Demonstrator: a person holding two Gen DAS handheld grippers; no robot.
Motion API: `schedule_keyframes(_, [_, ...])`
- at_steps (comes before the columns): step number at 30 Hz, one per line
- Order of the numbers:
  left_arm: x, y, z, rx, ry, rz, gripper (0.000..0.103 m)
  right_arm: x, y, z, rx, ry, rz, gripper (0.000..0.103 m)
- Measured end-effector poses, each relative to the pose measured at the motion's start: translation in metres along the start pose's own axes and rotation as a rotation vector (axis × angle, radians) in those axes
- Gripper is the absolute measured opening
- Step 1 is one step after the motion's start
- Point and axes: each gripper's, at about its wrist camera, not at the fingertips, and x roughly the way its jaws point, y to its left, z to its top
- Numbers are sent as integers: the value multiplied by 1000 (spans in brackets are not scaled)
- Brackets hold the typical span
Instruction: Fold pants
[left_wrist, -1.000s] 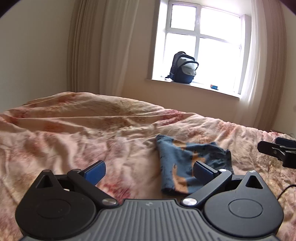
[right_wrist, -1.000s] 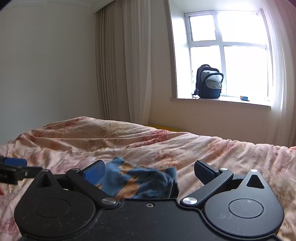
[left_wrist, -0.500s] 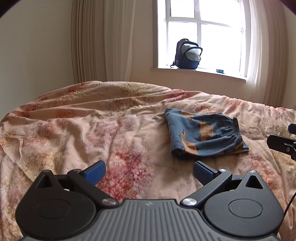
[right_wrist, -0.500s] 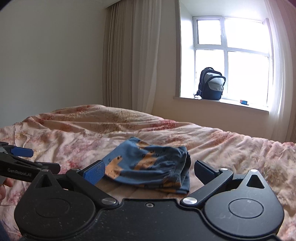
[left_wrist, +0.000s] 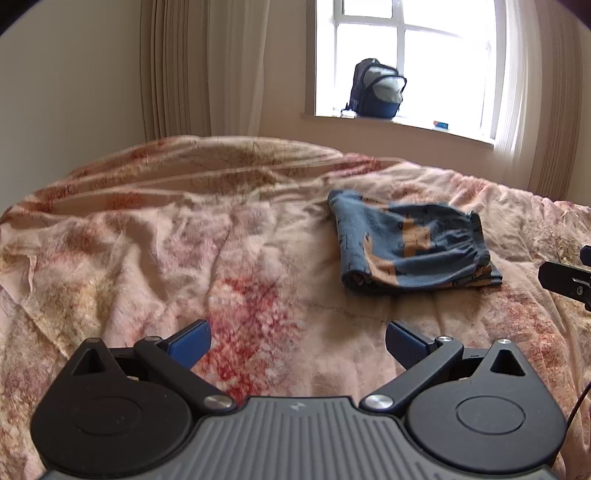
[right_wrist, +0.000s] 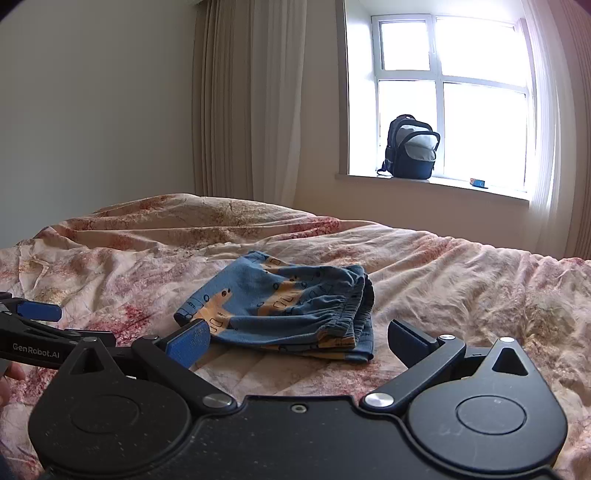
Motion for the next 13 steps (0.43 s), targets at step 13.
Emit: schedule_keyframes(13, [2, -3, -4, 28, 24, 2, 103, 2, 3, -4, -2, 27, 19, 102])
